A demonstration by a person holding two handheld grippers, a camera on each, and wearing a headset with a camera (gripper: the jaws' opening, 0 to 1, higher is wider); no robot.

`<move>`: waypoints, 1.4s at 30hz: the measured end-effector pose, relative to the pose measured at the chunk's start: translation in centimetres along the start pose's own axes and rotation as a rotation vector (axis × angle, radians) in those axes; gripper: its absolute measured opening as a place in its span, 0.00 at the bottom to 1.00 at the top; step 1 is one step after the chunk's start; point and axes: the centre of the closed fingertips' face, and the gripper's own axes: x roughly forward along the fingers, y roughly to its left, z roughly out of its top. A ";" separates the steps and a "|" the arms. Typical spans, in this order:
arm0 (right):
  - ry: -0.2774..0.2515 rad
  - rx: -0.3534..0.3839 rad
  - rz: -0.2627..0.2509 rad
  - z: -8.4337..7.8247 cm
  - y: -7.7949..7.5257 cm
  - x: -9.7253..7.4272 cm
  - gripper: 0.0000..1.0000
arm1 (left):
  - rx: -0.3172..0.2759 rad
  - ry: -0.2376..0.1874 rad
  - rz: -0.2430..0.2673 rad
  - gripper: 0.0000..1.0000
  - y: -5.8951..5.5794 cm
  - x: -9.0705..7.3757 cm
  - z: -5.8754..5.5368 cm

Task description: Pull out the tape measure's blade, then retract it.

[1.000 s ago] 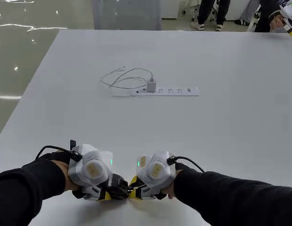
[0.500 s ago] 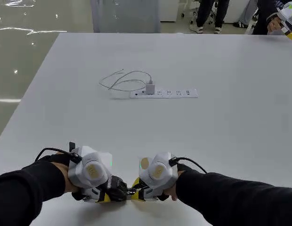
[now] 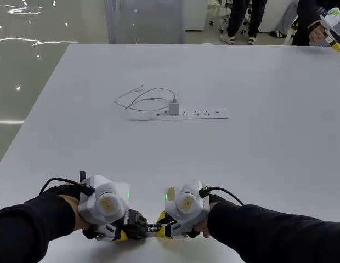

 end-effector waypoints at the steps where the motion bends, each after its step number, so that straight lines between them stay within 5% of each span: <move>1: 0.001 0.000 0.000 -0.1 0.0 -0.1 0.08 | 0.001 0.000 0.000 0.31 0.0 0.0 0.0; 42: 0.036 0.019 -0.015 -2.2 -0.3 -1.9 0.08 | 0.003 0.006 0.001 0.31 0.0 0.1 0.0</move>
